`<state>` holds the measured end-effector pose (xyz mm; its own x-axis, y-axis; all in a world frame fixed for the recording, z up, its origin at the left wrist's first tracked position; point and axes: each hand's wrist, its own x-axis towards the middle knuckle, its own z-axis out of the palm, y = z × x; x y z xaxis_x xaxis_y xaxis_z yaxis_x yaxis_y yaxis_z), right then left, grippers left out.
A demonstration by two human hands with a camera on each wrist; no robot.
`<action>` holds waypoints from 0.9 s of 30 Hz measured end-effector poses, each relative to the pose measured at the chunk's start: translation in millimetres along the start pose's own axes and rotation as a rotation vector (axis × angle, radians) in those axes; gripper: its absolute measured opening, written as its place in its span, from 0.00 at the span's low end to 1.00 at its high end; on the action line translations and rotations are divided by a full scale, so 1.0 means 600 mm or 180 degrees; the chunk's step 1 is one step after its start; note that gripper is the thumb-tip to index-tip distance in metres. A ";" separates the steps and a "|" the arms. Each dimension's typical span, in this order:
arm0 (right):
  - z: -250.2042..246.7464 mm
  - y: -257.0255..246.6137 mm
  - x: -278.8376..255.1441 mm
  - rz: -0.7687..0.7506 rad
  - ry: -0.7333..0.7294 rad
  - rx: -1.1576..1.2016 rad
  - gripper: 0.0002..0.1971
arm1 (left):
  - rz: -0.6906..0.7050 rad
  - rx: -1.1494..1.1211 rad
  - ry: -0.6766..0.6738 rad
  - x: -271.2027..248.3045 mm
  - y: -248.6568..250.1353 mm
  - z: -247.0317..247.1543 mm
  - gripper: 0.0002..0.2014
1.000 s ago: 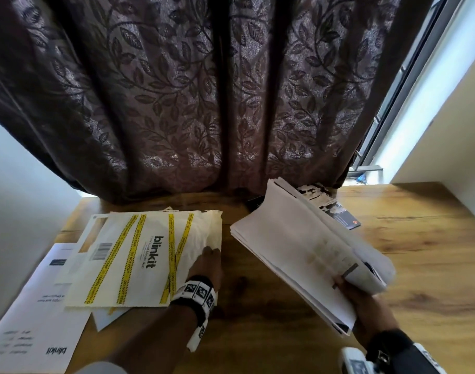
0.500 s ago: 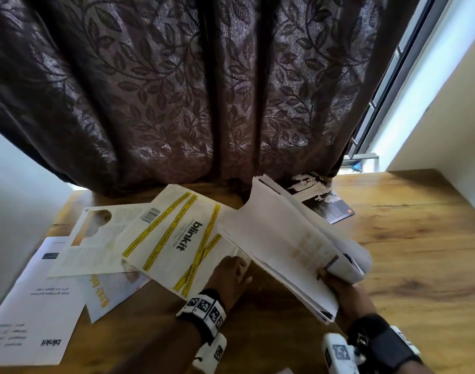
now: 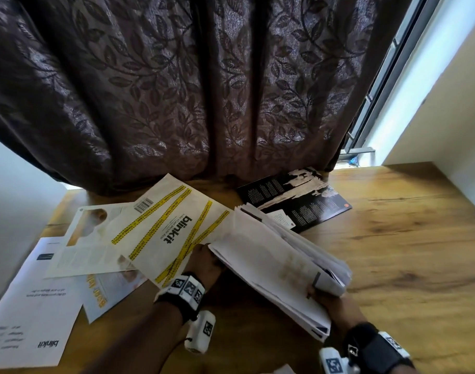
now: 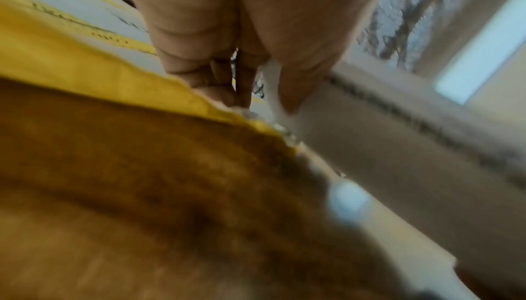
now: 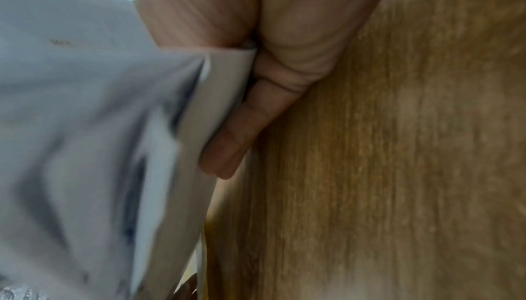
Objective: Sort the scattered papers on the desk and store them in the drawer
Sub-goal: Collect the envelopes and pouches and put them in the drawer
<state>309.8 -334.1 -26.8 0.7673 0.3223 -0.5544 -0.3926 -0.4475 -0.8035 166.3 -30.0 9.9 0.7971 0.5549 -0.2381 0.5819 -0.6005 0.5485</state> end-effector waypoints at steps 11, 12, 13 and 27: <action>0.003 -0.009 -0.013 -0.0519 -0.0044 -0.0654 0.09 | -0.0401 0.1426 -0.0252 -0.004 -0.026 -0.023 0.18; 0.003 -0.010 -0.015 -0.0484 0.0020 -0.0529 0.12 | -0.0340 0.1318 -0.0222 -0.003 -0.027 -0.025 0.16; 0.003 -0.008 -0.016 -0.0518 0.0008 -0.0433 0.15 | -0.0283 0.1144 -0.0215 -0.003 -0.028 -0.026 0.14; -0.010 -0.033 -0.042 -0.0171 -0.0585 0.0002 0.05 | -0.0424 -0.0286 0.1047 -0.014 -0.017 -0.070 0.07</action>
<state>301.2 -338.6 4.4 0.6818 0.4925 -0.5409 -0.3539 -0.4251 -0.8331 146.5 -4.3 40.1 0.6123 0.7891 -0.0496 0.6489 -0.4657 0.6017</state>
